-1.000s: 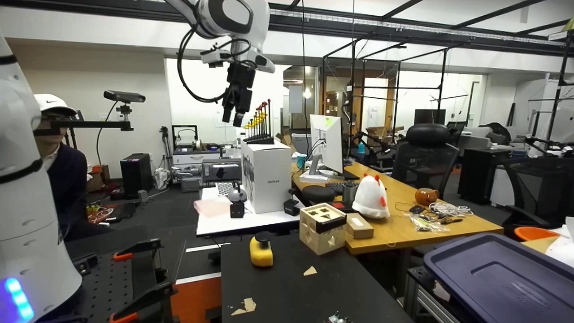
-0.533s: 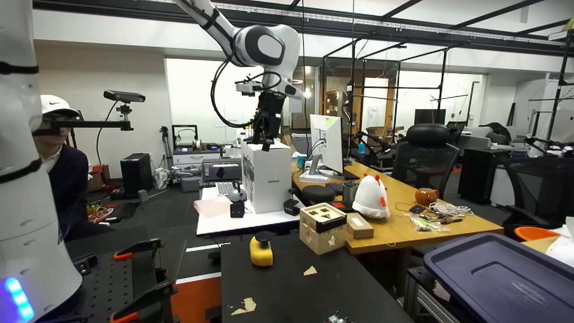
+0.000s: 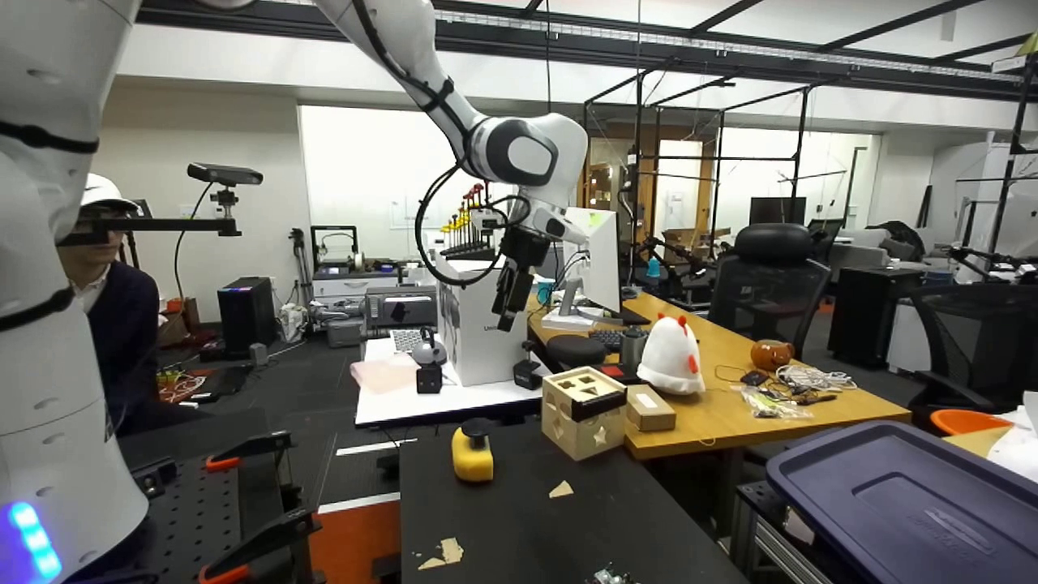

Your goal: Pick up the sweets from the table and put them in the bowl

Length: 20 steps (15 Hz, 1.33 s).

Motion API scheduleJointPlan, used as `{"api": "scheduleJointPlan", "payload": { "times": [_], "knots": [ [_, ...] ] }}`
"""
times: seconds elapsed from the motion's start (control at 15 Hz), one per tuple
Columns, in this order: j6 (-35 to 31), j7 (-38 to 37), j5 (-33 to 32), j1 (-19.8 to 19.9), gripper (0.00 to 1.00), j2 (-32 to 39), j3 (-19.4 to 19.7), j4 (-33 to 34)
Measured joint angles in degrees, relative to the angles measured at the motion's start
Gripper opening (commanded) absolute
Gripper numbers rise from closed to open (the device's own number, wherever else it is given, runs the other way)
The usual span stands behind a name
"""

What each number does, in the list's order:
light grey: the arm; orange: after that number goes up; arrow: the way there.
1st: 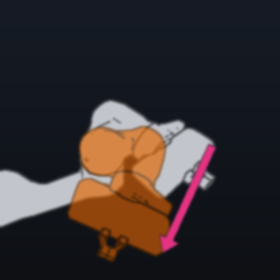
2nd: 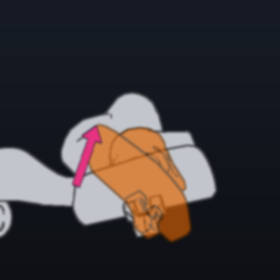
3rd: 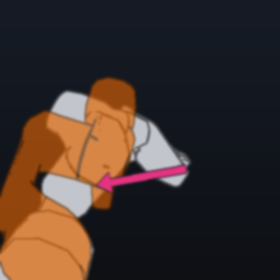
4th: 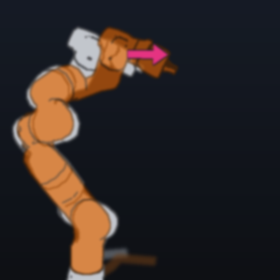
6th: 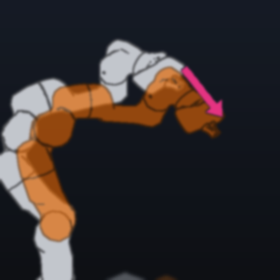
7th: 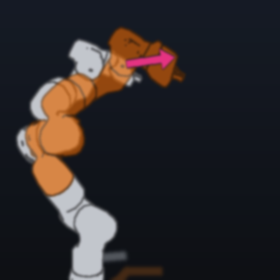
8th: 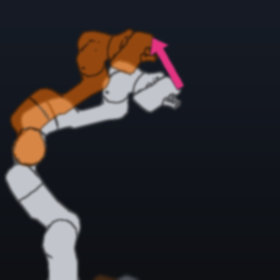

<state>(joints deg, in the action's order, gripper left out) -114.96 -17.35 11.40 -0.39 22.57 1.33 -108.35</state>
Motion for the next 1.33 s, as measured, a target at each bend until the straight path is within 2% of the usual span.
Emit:
{"api": "scheduleJointPlan", "payload": {
  "times": [0.33,0.6,1.0,1.13,1.33],
  "knots": [
    [-4.42,-1.86,8.49,3.25,1.00,6.99,1.18,0.10],
    [-6.29,-9.16,8.90,3.53,1.00,11.48,3.50,0.08],
    [-6.30,-22.60,8.99,3.47,1.00,14.55,6.85,-0.42],
    [-6.36,-24.24,10.54,4.00,1.00,15.52,6.52,-0.37],
    [-7.26,-22.16,13.71,5.09,1.00,15.41,4.42,0.13]
  ]
}}
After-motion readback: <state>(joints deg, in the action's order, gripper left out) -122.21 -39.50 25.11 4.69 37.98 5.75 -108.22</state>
